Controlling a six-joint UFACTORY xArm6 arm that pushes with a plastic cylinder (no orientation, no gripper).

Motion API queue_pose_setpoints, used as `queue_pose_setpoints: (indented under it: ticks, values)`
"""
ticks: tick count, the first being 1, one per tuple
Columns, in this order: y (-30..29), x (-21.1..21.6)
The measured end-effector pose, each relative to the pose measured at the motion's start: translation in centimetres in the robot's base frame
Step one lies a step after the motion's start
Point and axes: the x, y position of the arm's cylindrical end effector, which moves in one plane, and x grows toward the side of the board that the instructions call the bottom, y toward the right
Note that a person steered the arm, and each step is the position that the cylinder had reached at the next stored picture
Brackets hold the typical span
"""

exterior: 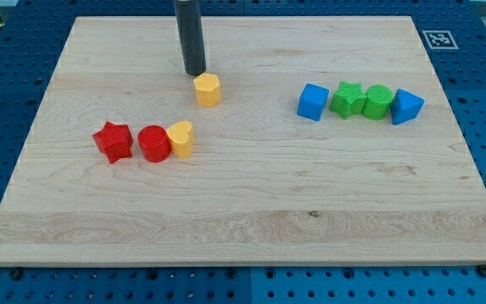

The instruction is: Place the yellow hexagon at the right side of the yellow heart

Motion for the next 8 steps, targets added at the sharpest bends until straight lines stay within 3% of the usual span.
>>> queue_pose_setpoints:
  ticks: [1,5,8]
  values:
    - [0.9,3.8]
    - [3.9,4.1]
    - [5.7,7.4]
